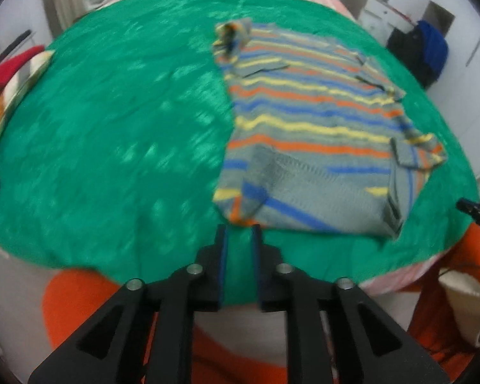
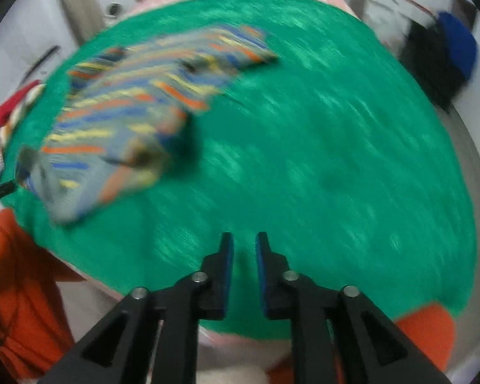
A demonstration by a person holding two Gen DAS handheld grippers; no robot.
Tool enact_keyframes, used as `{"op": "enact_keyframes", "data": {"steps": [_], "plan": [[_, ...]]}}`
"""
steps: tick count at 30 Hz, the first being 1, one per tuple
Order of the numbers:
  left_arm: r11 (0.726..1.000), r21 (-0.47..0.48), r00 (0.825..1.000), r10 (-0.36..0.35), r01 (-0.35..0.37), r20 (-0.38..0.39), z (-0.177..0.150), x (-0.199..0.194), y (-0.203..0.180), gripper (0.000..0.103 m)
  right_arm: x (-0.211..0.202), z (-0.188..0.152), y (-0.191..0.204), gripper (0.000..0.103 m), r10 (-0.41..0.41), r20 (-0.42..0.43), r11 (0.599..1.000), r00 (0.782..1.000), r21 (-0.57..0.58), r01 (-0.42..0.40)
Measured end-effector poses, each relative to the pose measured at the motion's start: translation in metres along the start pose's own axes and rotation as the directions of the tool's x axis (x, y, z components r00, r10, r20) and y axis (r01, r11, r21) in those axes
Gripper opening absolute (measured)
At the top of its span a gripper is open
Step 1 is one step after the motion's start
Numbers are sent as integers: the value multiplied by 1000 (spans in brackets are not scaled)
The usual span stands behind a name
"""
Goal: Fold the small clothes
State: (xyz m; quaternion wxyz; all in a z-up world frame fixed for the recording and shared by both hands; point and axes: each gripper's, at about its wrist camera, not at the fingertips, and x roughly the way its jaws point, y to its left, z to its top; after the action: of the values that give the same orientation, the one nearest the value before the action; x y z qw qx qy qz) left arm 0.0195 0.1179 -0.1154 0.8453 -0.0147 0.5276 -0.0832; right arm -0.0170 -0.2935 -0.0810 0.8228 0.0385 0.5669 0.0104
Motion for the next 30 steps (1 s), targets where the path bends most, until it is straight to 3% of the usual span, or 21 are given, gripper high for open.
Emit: {"op": "enact_keyframes", "data": {"steps": [2,4,6,8,10,11,14,15,16,18,21,24,26,28,30], "plan": [[1000,-14,1000,-6,6,22,-1,-5,3,45,-6,-4,-7,40,1,15,999,1000,33,-2],[1000,-10,998,10,-10,57,6,-3,-1,52,-13,4,2,47,51,52,998,997,38,-53],[1000,-10,997,9,-8,81,16,2,-5,53,-16,19,28,51,138,83,990,987,-7,-138],[1000,-6,994,-4,4,105,26,7,-11,58,-8,35,55,53,292,50,957,955,-15,-291],[1000,6,990,7,-8,141,35,11,-19,67,13,48,70,52,443,8,890,897,116,-441],[1000,17,987,14,-17,159,38,13,-23,75,27,55,71,52,471,9,862,882,206,-463],[996,51,978,65,-76,200,45,30,-32,80,54,64,62,52,424,74,816,903,400,-417],[993,54,978,92,-103,185,46,36,-32,80,59,65,60,47,431,101,793,897,432,-430],[991,50,981,111,-121,161,45,42,-32,79,63,66,57,25,440,122,775,890,448,-445],[996,42,987,77,-84,144,39,39,-29,79,59,62,49,5,453,136,766,881,446,-463],[996,54,986,63,-72,156,28,22,-22,79,33,47,35,5,520,104,764,847,386,-517],[997,40,984,57,-65,170,20,6,-12,80,10,24,15,5,505,11,822,863,300,-484],[999,17,984,35,-38,172,21,2,-5,84,7,7,-4,5,402,-52,894,914,238,-380],[1000,-3,986,14,-14,164,26,5,2,85,8,-2,-19,11,241,-70,955,968,197,-224],[1000,-27,989,13,-9,148,31,11,7,85,13,-5,-28,19,186,-66,966,980,193,-170]]}}
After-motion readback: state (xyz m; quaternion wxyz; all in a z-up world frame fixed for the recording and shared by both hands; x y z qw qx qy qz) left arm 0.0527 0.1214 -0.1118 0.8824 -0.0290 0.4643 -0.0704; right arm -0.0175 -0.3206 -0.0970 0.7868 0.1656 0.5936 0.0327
